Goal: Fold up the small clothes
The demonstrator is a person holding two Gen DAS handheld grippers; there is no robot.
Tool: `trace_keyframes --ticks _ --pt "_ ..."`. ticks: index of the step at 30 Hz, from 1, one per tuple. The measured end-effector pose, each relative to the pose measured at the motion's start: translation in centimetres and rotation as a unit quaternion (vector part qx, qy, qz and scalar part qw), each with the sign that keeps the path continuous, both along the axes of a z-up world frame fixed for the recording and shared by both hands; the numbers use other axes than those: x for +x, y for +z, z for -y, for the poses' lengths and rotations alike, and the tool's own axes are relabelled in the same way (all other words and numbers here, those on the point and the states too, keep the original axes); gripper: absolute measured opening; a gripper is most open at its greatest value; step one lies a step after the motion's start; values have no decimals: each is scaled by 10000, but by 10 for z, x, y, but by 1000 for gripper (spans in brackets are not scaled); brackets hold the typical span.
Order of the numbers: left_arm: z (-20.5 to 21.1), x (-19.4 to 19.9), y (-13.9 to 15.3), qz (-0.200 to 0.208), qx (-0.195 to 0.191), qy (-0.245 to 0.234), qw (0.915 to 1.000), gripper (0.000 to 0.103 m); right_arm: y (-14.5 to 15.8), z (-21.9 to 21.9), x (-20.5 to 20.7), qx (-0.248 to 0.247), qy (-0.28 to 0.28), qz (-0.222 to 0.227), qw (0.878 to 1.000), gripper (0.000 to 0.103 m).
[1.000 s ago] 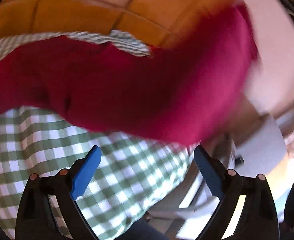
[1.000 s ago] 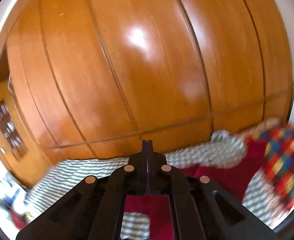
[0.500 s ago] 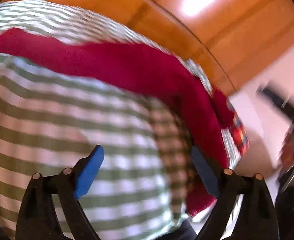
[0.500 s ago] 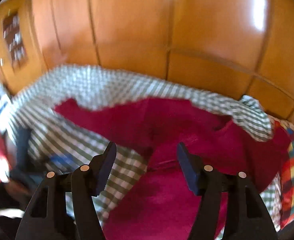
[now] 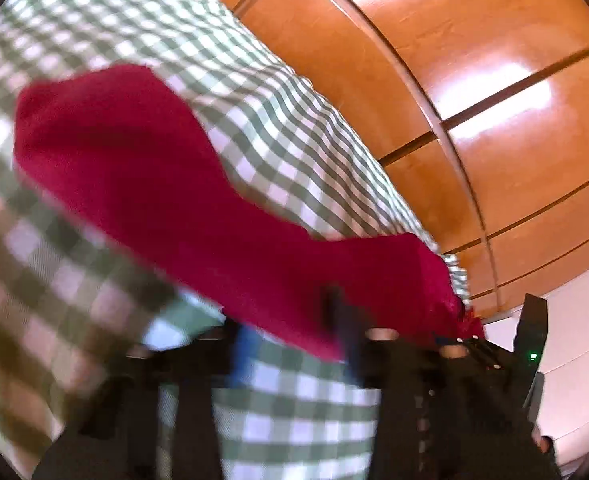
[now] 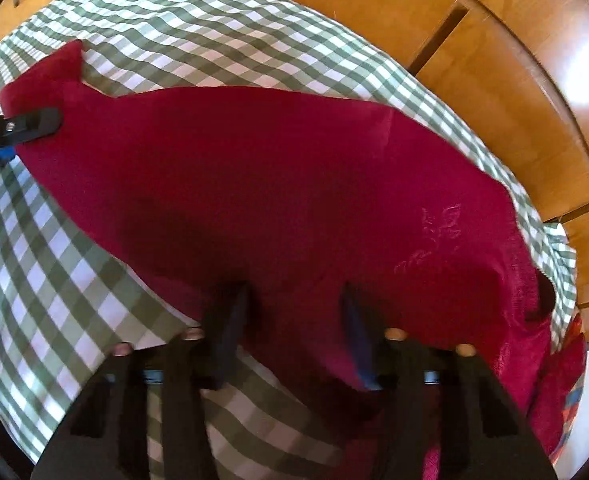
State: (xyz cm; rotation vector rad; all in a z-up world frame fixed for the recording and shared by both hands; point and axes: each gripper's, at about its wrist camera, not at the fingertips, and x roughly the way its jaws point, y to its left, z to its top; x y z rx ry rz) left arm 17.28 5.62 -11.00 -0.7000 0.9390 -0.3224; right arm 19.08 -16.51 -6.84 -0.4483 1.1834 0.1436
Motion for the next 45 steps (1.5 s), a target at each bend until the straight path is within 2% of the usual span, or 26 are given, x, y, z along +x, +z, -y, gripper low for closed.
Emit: trace_keyframes --ticks 1,2,3,7,10,14,15,16,17,18,19,23,25,26,27,32,36,40,43,44,45 --pt "-1 4 -1 48 14 -59 10000 12 0 -3 1 -10 11 14 10000 23" --pt "-2 9 2 113 16 -105 9999 10 4 -7 1 -51 40 48 10000 13" --pt "-1 12 3 199 71 -149 9997 9 8 -9 1 -26 32 49 10000 11" --pt "-3 25 34 750 534 -200 9955 8 44 -16 8 445 -24 204 9988 9" --pt "-23 38 65 1097 527 36 9926 8 78 -25 23 929 -74 429 9947 9" --pt "-59 60 114 1450 584 533 9863 9 115 -47 54 1666 -188 711 9833 9" --pt "-67 65 124 1474 569 650 9853 13 120 -55 64 1883 -222 717 9792 9" --pt "-80 70 133 1452 557 863 9841 29 121 -63 74 2035 -261 689 9763 9" --pt "-90 73 139 1437 502 997 9833 39 120 -69 81 2066 -283 689 9756 9" --pt "-96 75 142 1426 439 1036 9834 54 115 -77 90 2028 -330 693 9762 9" --pt "-105 73 144 1397 411 1097 9832 58 110 -84 97 1948 -360 674 9779 9" --pt "-112 50 130 1262 859 955 9837 61 90 -91 104 1556 -466 710 9842 15" --pt "-113 34 112 1064 974 783 9864 61 92 -84 99 1614 -506 752 9827 46" --pt "-114 26 103 981 1013 721 9874 61 94 -79 93 1695 -509 807 9809 76" --pt "-113 15 91 867 1002 616 9893 61 99 -72 82 1746 -502 933 9789 80" --pt "-102 -29 49 542 847 105 9949 61 113 -26 16 1785 -541 1092 9764 80" --pt "-85 -71 30 441 864 -353 9947 61 116 35 -50 1888 -985 1092 9709 80" --pt "-72 -103 20 332 628 -658 9953 61 105 103 -130 1759 -1602 967 9665 80" --pt "-55 -123 18 298 520 -822 9948 61 77 139 -189 1821 -2080 482 9598 79" --pt "-49 -129 18 296 544 -871 9943 61 67 143 -208 1869 -2164 335 9577 73" --pt "-43 -131 18 275 581 -891 9939 61 53 143 -229 2131 -2194 106 9520 69"
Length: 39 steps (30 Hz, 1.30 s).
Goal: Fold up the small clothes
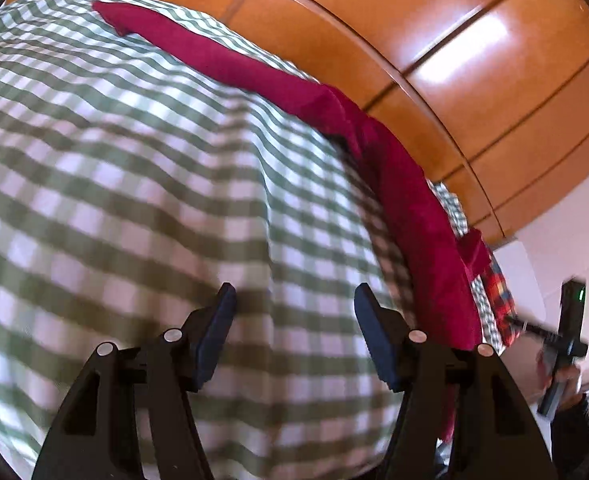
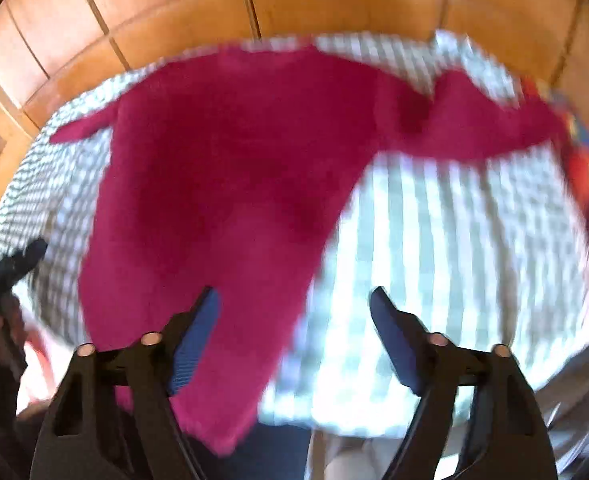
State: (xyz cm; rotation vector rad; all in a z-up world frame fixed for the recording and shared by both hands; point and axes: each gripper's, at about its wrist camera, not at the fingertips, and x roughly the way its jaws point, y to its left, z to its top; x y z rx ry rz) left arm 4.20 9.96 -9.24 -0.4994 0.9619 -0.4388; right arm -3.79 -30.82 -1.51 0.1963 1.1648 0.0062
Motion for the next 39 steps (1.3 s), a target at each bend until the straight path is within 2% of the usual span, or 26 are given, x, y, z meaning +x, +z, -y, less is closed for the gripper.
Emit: trace_keyframes --ticks 1,3,4,7,8,9,10,11,14,15,17,19,22,24,26,27,29,33,36,39 --pt "4 -1 0 -24 6 -8 10000 61 -12 -4 -16 351 74 -153 9992 69" --pt "11 -8 4 -40 -59 -22 10000 61 -33 -16 -38 526 114 -283 9982 69" --pt "12 -11 5 -25 -84 -31 10000 61 -45 -21 -46 794 84 -352 9962 69" --pt "20 -18 13 16 -195 -144 9997 62 -80 -30 -49 1404 6 -489 9889 66" --pt "24 -21 15 35 -120 -192 9997 62 -86 -34 -48 1463 19 -529 9878 55" --pt "27 -21 18 54 -40 -227 9997 63 -94 -38 -45 1534 46 -628 9862 25" --pt "33 -24 20 68 71 -303 9995 63 -94 -43 -42 1596 161 -676 9847 13" --pt "37 -26 22 55 122 -390 9991 63 -83 -51 -40 1618 387 -563 9844 8" --pt "44 -34 24 89 155 -618 9979 65 -33 -70 -37 1442 1101 -99 9834 8" --pt "46 -36 24 86 146 -699 9974 65 -6 -74 -34 1330 1307 221 9822 8" --pt "54 -38 21 3 44 -890 9960 65 41 -68 -27 1091 1369 891 9805 8" --pt "64 -38 20 -38 38 -1052 9944 65 90 -42 -15 1020 1026 1682 9751 8" --pt "89 -40 26 49 34 -1476 9890 67 129 8 10 562 107 2346 9704 8" --pt "111 -38 32 129 23 -1805 9835 69 133 50 31 438 -679 2411 9671 8" --pt "132 -37 39 224 39 -2057 9783 77 128 86 52 100 -1367 2359 9621 8" --pt "143 -36 42 274 73 -2147 9763 81 125 100 58 59 -1575 2282 9608 8" --pt "170 -31 46 327 49 -2439 9692 81 111 125 77 18 -1965 2083 9581 8" --pt "220 -10 44 234 9 -2568 9662 81 81 149 97 -148 -2232 1653 9605 7" --pt "251 9 36 4 47 -2354 9719 81 61 156 114 -136 -2222 1443 9642 7" --pt "280 31 22 -250 96 -2033 9787 81 50 155 116 -186 -2042 1442 9681 8"
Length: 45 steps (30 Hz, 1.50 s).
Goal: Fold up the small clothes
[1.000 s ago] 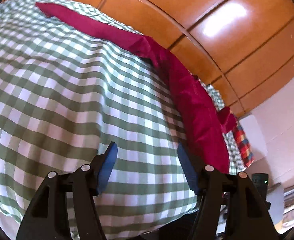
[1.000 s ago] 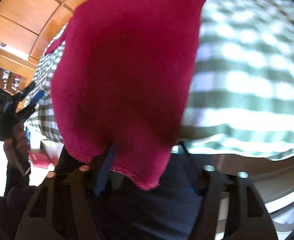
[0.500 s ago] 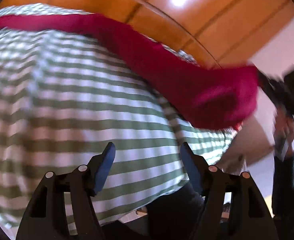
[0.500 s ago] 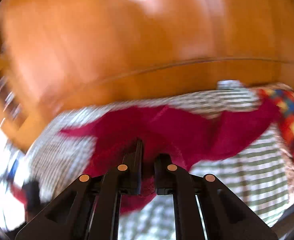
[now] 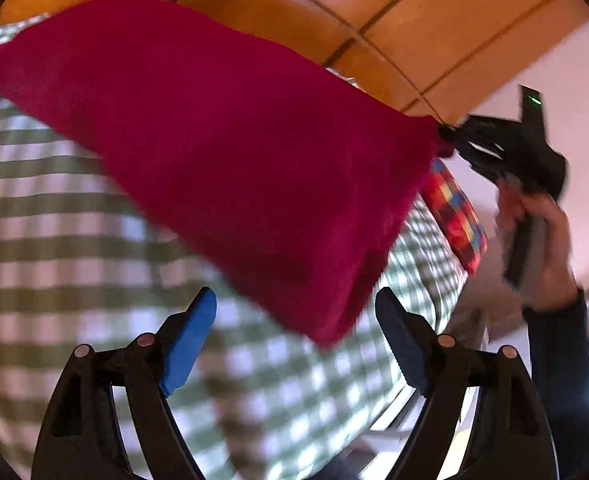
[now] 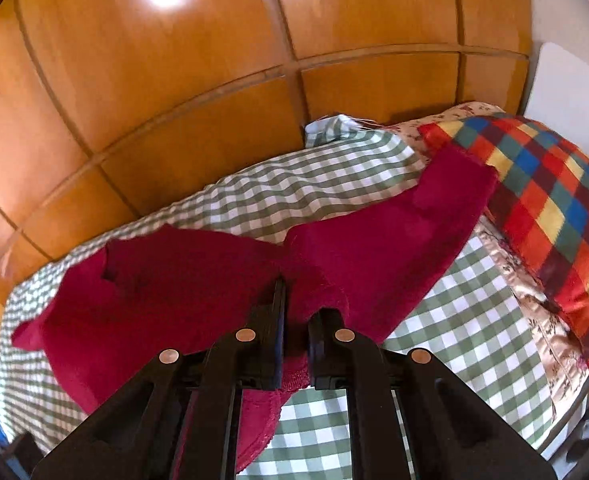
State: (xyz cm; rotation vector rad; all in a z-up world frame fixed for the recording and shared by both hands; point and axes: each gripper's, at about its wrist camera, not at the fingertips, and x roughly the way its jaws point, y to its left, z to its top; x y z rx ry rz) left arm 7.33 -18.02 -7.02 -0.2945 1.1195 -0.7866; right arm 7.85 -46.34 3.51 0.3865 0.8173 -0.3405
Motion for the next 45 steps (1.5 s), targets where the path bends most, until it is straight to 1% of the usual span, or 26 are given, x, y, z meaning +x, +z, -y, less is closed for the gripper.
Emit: trace_keyframes --ticks 1,2,3,4,7,12,15,18,20,21,22,23,24,25,27,28,29,30,31,32,34,36,38,40,43,45 --pt "6 4 -4 -37 99 95 9999 73 -2 -1 0 -37 78 -6 10000 8" --pt "12 7 -8 -85 157 129 9998 62 -1 -4 -1 -61 125 -14 9999 8" --pt "19 11 -13 -127 249 78 9996 30 -2 -7 -2 -108 207 -31 9997 8" --pt "23 12 -16 -113 297 35 9995 11 -2 -9 -3 -172 263 -109 9994 8" --pt "16 6 -9 142 217 11 9997 8 0 -22 -14 -378 513 -196 9978 8" --pt "-23 -9 29 635 248 -249 9974 8 18 -50 -40 -442 979 -117 9941 8" --pt "-72 -22 63 919 203 -386 9948 8 31 -77 -61 -172 1369 18 9904 8" --pt "-127 -37 93 1204 298 -393 9915 8 30 -116 -83 27 1979 -95 9802 8" --pt "-159 -49 106 1294 504 -403 9895 8 21 -143 -97 221 2424 -269 9695 8" --pt "-176 -57 110 1345 744 -429 9872 8 11 -163 -107 322 2756 -440 9597 8" --pt "-181 -64 109 1367 906 -445 9855 8 3 -174 -113 358 2935 -554 9537 8" --pt "-192 -73 105 1336 1139 -466 9834 8 -14 -192 -122 534 3218 -830 9416 8" --pt "-200 -79 99 1245 1296 -500 9824 8 -25 -201 -127 624 3356 -1019 9344 8" --pt "-201 -87 92 1175 1424 -515 9815 9 -44 -218 -135 636 3577 -1342 9219 8" --pt "-213 -101 76 969 1527 -557 9819 10 -71 -238 -147 619 3811 -1750 9057 8" --pt "-218 -106 69 851 1532 -589 9828 15 -84 -245 -152 600 3876 -1927 8995 8" --pt "-222 -111 63 774 1540 -550 9835 16 -92 -249 -155 575 3904 -2037 8960 8" --pt "-229 -115 57 667 1477 -471 9857 25 -101 -253 -158 523 3939 -2172 8916 8" --pt "-240 -119 52 472 1292 -428 9896 38 -106 -253 -160 465 3909 -2229 8918 8" --pt "-249 -121 49 367 1167 -335 9919 43 -109 -253 -161 509 3901 -2257 8912 9" --pt "-257 -124 50 420 1029 53 9938 59 -111 -244 -161 733 3851 -2319 8902 22" --pt "-269 -119 51 395 714 360 9960 61 -106 -235 -161 913 3763 -2276 8935 48" --pt "-279 -106 52 427 457 687 9957 62 -96 -225 -159 847 3643 -2096 9034 50" --pt "-281 -94 49 495 176 777 9956 62 -85 -210 -154 861 3449 -1876 9156 50" --pt "-264 -72 46 508 -44 801 9955 62 -72 -188 -142 767 2991 -1530 9387 50" --pt "-247 -56 39 488 -133 770 9957 63 -69 -168 -134 991 2665 -1294 9500 50"
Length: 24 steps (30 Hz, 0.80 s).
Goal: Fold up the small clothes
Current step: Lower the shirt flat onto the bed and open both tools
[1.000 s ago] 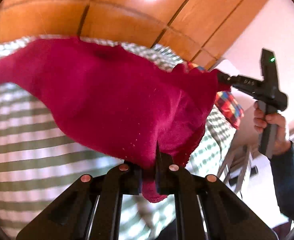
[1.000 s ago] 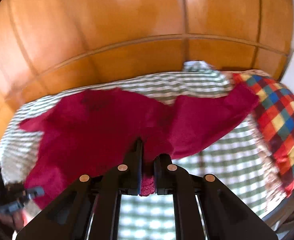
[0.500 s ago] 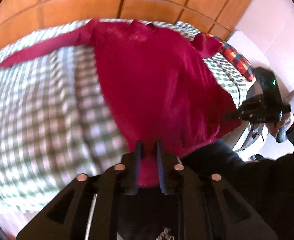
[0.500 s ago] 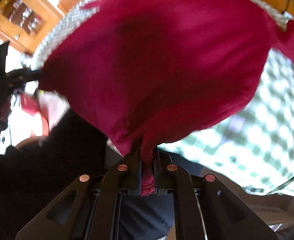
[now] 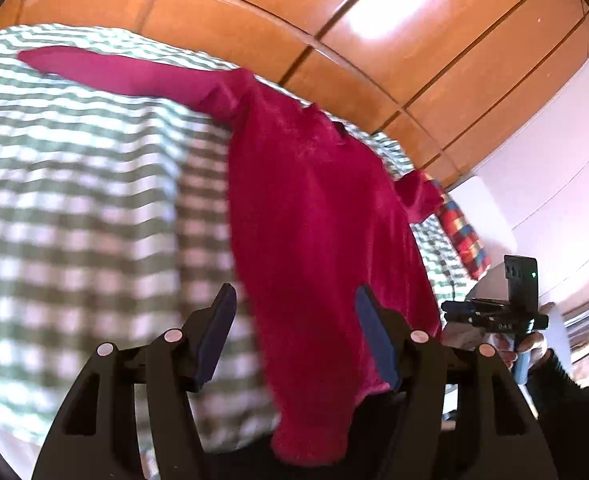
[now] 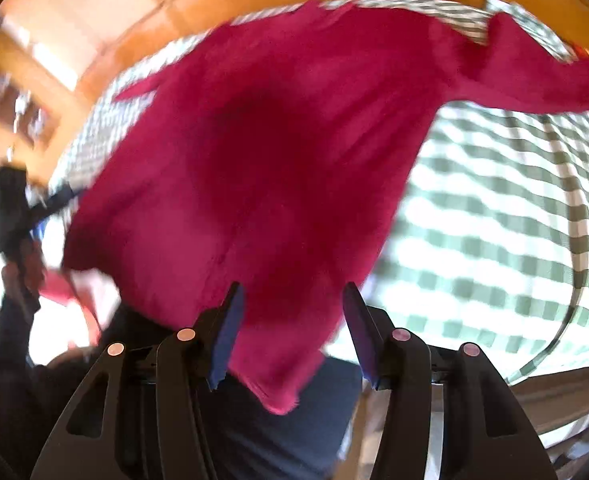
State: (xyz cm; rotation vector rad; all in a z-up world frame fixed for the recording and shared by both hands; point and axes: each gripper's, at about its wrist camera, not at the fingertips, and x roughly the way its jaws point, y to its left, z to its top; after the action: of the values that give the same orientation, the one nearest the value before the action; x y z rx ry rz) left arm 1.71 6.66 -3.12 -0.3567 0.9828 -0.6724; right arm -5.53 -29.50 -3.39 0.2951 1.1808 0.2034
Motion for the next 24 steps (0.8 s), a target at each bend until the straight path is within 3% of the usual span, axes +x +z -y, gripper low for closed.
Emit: trace_keyframes --ticks 4,7,8,9,10,11,12,13,16,18,20,21,22,24 --pt "25 18 -22 -257 214 -293 9990 64 -10 36 20 -57 -964 164 9952 50" --pt "33 11 -33 -585 -25 -620 9964 63 -31 38 31 8 -1097 46 9940 50" --pt "33 7 -34 -609 -71 -671 9959 63 -35 34 35 44 -1057 28 9944 48" --pt "33 1 -35 -623 -124 -745 9952 60 -38 28 38 -32 -1004 89 9949 36" --pt "32 -3 -35 -595 -137 -765 9952 41 -40 21 43 -125 -918 160 9956 29" --pt "32 -8 -34 -547 -112 -749 9956 28 -42 14 47 -122 -866 170 9960 15" --pt "30 -13 -31 -455 -29 -654 9968 17 -42 8 54 -83 -806 183 9965 11" --pt "29 -16 -26 -362 19 -588 9976 11 -40 2 59 -131 -735 220 9970 11" --pt "26 -30 3 80 202 -527 9984 10 -19 -17 62 -445 -408 492 9970 10" --pt "29 -44 25 321 249 -850 9956 12 -2 -3 53 -748 -378 583 9948 10" --pt "30 -57 40 431 127 -1204 9917 31 5 21 43 -1027 -549 509 9919 10" --pt "26 -56 41 406 73 -1208 9918 64 4 36 36 -1253 -699 382 9889 10" --pt "20 -54 39 359 26 -1097 9933 76 0 49 32 -1297 -889 228 9873 10" --pt "6 -39 30 283 115 -771 9966 75 -11 67 28 -1264 -1182 42 9849 10"
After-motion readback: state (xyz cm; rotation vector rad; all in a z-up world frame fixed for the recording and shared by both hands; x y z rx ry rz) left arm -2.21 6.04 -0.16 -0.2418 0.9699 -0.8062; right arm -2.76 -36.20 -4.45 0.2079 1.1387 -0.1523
